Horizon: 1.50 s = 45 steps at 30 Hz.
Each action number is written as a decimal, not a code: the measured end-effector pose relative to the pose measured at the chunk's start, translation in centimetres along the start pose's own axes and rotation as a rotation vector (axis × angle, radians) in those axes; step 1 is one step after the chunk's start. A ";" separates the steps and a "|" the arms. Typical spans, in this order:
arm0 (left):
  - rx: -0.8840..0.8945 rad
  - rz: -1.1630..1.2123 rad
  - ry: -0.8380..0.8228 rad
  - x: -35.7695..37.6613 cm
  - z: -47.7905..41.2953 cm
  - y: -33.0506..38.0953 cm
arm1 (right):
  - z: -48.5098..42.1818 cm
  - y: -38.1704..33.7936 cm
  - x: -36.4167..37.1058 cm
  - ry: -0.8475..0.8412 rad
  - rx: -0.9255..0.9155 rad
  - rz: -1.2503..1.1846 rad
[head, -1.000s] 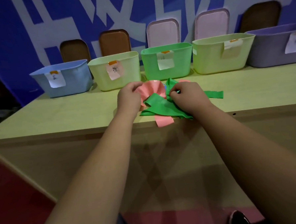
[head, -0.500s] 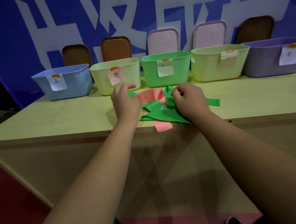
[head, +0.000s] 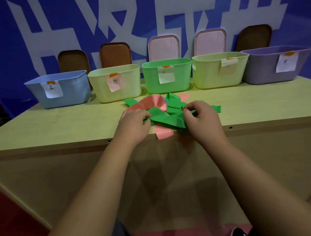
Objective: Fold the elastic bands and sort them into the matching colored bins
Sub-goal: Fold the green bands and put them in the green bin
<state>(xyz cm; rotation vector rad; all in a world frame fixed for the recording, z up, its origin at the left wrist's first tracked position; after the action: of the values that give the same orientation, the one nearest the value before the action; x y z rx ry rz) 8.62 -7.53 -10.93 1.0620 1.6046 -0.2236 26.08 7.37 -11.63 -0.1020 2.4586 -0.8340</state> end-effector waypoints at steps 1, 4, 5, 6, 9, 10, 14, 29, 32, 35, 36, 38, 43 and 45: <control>-0.019 0.040 0.047 0.1 0.0 -0.2 | 0.8 0.5 -0.1 0.029 0.029 -0.020; -0.044 0.228 0.178 -0.4 0.7 0.2 | 2.9 1.7 -0.1 0.048 -0.004 -0.027; -0.033 0.281 0.215 -0.7 1.1 0.8 | 3.5 2.0 0.0 0.037 -0.046 -0.013; -0.012 0.324 0.249 -1.1 1.6 1.4 | 4.0 2.2 0.0 0.028 -0.086 -0.004; 0.025 0.494 0.314 -1.9 2.9 2.9 | 4.9 2.4 0.0 0.036 -0.149 -0.021; 0.038 0.581 0.315 -1.8 3.4 3.2 | 5.1 2.3 0.1 0.035 -0.163 -0.026; 0.052 1.027 0.246 0.2 5.9 4.2 | 5.4 2.0 0.0 0.084 -0.201 -0.133; 0.131 1.083 -0.014 2.6 11.0 3.4 | 11.4 2.2 1.0 -0.241 -0.051 -0.509; 0.109 1.080 -0.047 2.6 11.8 3.7 | 12.0 1.9 1.1 -0.314 0.067 -0.635; 0.035 1.069 -0.085 2.9 11.9 3.5 | 12.2 1.9 0.8 -0.332 0.230 -0.705; 0.009 1.052 -0.105 3.1 11.9 3.2 | 12.3 1.9 0.7 -0.337 0.289 -0.714; -0.036 1.003 -0.150 3.8 11.7 2.4 | 12.6 2.2 0.7 -0.383 0.373 -0.682; -0.090 0.939 -0.236 5.7 11.0 1.4 | 12.5 2.3 0.7 -0.506 0.545 -0.728; -0.090 0.938 -0.246 6.3 10.5 1.3 | 12.5 2.9 1.0 -0.511 0.566 -0.723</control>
<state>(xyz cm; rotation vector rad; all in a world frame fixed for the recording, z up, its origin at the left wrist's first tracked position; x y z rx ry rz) 17.10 -10.35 -19.41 1.5288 0.7669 0.3352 31.96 2.64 -22.07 -0.9033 1.6166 -1.5412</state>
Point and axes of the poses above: each hand's wrist, its own z-axis away from the middle knuckle, its own x-axis out of the palm, y = z × x, the point moved 3 cm from there along -z, towards the middle knuckle, and after that the axes turned 8 degrees about -x, right-handed, at the moved point
